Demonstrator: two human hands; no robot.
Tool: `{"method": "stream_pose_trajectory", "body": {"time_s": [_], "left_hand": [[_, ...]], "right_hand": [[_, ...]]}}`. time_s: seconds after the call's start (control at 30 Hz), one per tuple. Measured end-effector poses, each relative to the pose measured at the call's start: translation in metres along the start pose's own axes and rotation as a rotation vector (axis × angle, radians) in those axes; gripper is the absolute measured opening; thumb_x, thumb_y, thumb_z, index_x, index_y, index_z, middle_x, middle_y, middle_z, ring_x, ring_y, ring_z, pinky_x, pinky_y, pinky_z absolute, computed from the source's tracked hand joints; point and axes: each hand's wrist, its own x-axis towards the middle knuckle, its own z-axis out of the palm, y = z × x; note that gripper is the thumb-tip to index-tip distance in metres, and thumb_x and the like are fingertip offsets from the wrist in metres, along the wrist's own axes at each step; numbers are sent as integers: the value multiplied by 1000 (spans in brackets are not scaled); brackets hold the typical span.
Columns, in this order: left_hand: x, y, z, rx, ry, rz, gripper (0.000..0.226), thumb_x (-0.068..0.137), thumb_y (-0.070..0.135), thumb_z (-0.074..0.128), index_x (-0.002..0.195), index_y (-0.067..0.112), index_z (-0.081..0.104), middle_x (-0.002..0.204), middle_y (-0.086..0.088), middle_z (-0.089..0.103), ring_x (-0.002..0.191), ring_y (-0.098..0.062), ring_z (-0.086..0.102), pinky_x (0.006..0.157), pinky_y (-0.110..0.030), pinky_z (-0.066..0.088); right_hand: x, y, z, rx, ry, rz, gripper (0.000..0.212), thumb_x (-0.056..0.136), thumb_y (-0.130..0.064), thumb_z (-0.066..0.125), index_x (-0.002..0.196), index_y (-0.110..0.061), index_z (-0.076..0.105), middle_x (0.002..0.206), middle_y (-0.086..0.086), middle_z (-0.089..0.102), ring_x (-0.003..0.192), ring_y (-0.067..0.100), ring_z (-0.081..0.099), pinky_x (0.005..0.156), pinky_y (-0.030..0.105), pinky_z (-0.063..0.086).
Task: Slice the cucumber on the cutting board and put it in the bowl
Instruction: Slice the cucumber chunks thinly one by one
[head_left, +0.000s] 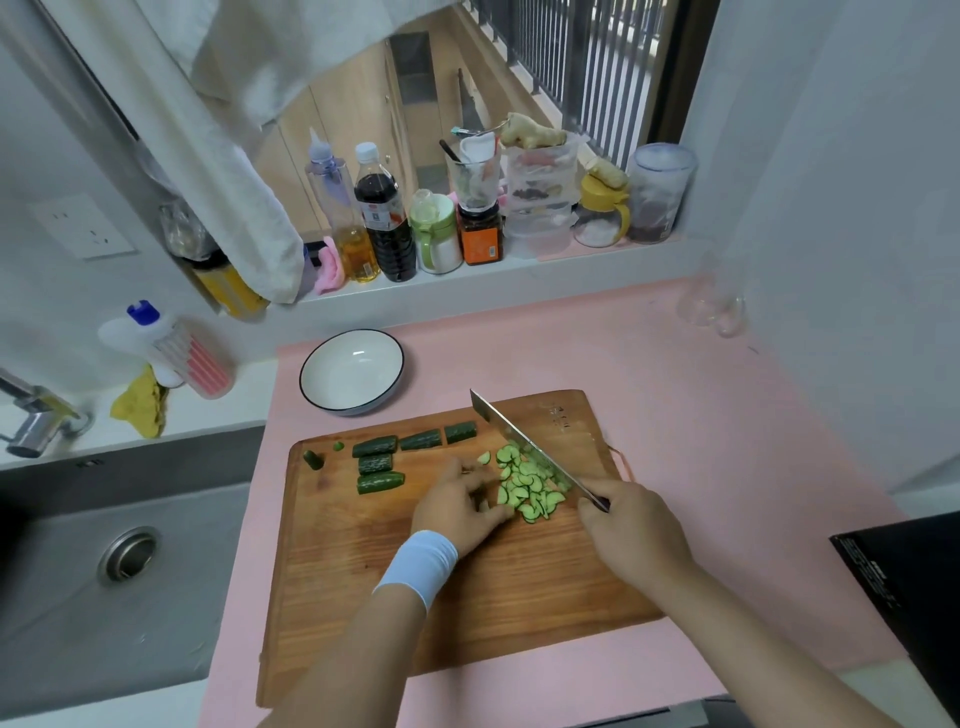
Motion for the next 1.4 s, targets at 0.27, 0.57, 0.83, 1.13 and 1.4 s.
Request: {"method": "stream_pose_trajectory", "body": {"time_s": [0.27,0.57,0.83,1.13,1.4], "left_hand": [[9,11,17,-22,6,40,34,88,29,70,122,25,68,117,3,68,106,-15,63,94,-17,43],[10,3,-3,-336,-34,-125,32,92,10,63,108,37,69,84,18,71,69,14,60,66,-1,40],[15,1,-11,-393,-50,-98,23,85,13,72,105,24,70,69,7,65,56,3,60,64,-7,46],[26,-2,-9,-269,-110,-41,26,89,5,62,100,26,72,97,14,72,91,-3,66,93,-23,51],[34,10,-10,-142,-106,-65,47,70,48,82,112,32,67,103,14,67,93,-9,65,87,-28,53]], "right_hand": [[6,-4,3,-37,-43,-19,37,94,-32,49,114,-58,65,84,-20,71,80,8,63,72,30,56],[13,-11,3,-35,-49,-9,33,95,-31,51,112,-51,70,72,-15,67,71,7,61,60,26,48],[15,-26,8,-41,-53,-31,33,93,-27,53,110,-49,71,64,-11,65,64,9,59,56,28,44],[11,-29,9,-59,-39,-28,33,94,-27,54,114,-48,71,70,-12,67,66,7,60,55,26,42],[10,-32,9,-65,-11,-21,33,95,-29,54,120,-43,71,77,-17,66,71,5,60,56,23,39]]}}
